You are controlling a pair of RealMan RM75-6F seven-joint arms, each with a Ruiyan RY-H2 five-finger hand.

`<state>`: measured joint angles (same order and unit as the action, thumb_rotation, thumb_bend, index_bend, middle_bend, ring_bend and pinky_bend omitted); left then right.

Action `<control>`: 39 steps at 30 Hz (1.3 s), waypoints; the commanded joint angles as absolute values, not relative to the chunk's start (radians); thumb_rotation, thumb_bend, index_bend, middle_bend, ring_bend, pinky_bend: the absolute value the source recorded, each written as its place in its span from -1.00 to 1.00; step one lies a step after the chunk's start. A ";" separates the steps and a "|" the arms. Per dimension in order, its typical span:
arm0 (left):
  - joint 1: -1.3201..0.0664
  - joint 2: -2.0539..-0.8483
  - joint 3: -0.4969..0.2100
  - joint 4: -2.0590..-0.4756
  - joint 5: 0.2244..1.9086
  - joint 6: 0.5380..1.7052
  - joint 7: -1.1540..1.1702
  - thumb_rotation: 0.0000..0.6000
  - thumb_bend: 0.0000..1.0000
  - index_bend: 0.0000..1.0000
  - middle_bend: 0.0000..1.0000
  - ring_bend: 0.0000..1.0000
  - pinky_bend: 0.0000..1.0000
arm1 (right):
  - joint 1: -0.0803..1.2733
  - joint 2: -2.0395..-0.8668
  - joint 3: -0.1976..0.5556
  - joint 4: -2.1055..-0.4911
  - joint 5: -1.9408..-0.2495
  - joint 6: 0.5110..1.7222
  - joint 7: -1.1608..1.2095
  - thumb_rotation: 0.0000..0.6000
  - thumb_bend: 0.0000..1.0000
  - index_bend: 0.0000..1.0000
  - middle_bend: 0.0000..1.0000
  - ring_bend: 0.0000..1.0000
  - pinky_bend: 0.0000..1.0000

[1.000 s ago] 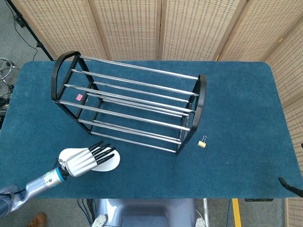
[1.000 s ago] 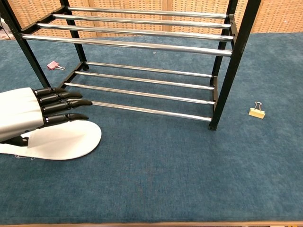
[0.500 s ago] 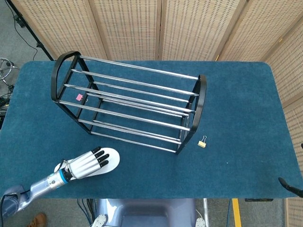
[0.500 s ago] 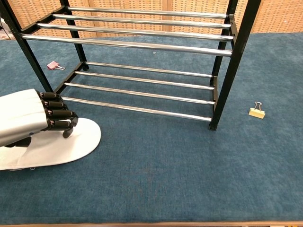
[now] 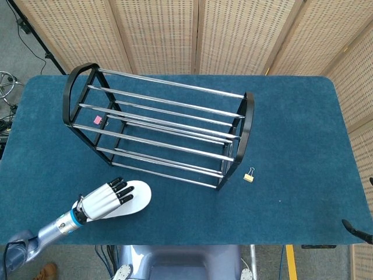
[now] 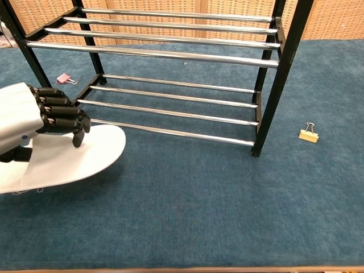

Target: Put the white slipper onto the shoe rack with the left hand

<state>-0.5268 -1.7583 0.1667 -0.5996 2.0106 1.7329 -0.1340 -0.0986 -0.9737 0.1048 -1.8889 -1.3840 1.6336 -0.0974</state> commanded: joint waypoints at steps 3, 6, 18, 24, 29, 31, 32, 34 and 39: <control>-0.536 -1.751 0.153 -0.624 2.000 1.767 -0.142 1.00 0.05 0.14 -0.09 -0.07 -0.14 | -0.098 -0.974 0.104 -1.889 -1.383 1.631 -0.098 1.00 -1.00 -1.00 -1.00 -1.00 -1.00; -0.545 -1.744 0.149 -0.642 1.990 1.757 -0.136 1.00 0.05 0.14 -0.09 -0.08 -0.14 | -0.098 -0.974 0.104 -1.889 -1.383 1.631 -0.097 1.00 -1.00 -1.00 -1.00 -1.00 -1.00; -0.608 -1.748 0.118 -0.687 1.937 1.610 -0.093 1.00 0.04 0.14 -0.09 -0.08 -0.14 | -0.096 -0.974 0.107 -1.888 -1.373 1.624 -0.086 1.00 -1.00 -1.00 -1.00 -1.00 -1.00; -0.639 -1.775 0.081 -0.674 1.883 1.535 -0.096 1.00 0.04 0.14 -0.09 -0.07 -0.14 | -0.093 -0.970 0.112 -1.883 -1.360 1.614 -0.068 1.00 -1.00 -1.00 -1.00 -1.00 -1.00; -0.657 -1.800 0.057 -0.656 1.843 1.483 -0.108 1.00 0.04 0.14 -0.09 -0.07 -0.14 | -0.094 -0.963 0.117 -1.881 -1.351 1.612 -0.047 1.00 -1.00 -1.00 -1.00 -1.00 -1.00; -0.663 -1.812 0.048 -0.648 1.827 1.469 -0.116 1.00 0.04 0.15 -0.09 -0.07 -0.14 | -0.096 -0.960 0.118 -1.879 -1.348 1.612 -0.038 1.00 -1.00 -1.00 -1.00 -1.00 -1.00; -0.666 -1.819 0.041 -0.645 1.816 1.459 -0.125 1.00 0.04 0.15 -0.09 -0.07 -0.14 | -0.097 -0.958 0.119 -1.879 -1.345 1.612 -0.034 1.00 -1.00 -1.00 -1.00 -1.00 -1.00; -0.674 -1.828 0.034 -0.637 1.804 1.439 -0.127 1.00 0.04 0.15 -0.09 -0.07 -0.14 | -0.098 -0.954 0.119 -1.879 -1.345 1.612 -0.026 1.00 -1.00 -1.00 -1.00 -1.00 -1.00; -0.690 -1.844 0.022 -0.630 1.781 1.406 -0.122 1.00 0.03 0.15 -0.09 -0.07 -0.14 | -0.099 -0.950 0.119 -1.878 -1.346 1.611 -0.016 1.00 -1.00 -1.00 -1.00 -1.00 -1.00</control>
